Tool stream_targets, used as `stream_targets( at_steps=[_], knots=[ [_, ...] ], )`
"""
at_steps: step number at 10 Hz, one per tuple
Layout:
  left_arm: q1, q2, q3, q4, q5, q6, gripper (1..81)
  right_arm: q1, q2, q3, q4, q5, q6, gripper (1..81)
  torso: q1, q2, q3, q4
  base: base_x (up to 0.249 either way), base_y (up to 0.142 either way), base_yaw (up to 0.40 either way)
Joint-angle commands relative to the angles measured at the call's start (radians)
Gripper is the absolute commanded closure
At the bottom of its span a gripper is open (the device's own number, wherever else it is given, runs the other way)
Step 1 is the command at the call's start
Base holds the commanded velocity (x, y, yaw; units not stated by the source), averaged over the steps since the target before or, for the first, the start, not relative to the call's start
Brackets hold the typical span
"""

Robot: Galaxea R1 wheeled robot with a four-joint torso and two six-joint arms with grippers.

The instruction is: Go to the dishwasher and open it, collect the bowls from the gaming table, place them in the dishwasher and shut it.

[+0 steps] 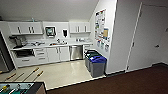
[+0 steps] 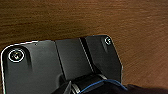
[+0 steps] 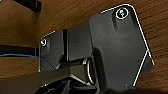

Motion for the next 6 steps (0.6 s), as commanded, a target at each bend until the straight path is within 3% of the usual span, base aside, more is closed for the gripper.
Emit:
stream_targets(
  at_steps=[1,4,5,6],
  knots=[
    [-0.057,-0.008,0.017,0.015,0.038,0.001,1.0,0.053,-0.016,0.009,0.000,-0.051,-0.001,1.0,0.000,0.000,0.000,0.000,0.146,0.000,0.000],
    [-0.057,-0.009,0.017,0.015,0.038,0.001,1.0,0.053,-0.017,0.012,0.002,-0.051,-0.001,1.0,0.000,0.000,0.000,0.000,0.146,0.000,0.000],
    [-0.057,-0.008,0.017,0.015,0.038,0.001,1.0,0.054,-0.017,0.012,0.000,-0.051,-0.001,1.0,0.000,0.000,0.000,0.071,0.146,0.000,0.000],
    [-0.057,-0.009,0.017,0.015,0.038,0.001,1.0,0.054,-0.016,0.014,0.000,-0.053,-0.001,1.0,0.000,0.000,0.000,0.086,0.146,0.000,0.000]
  ],
)
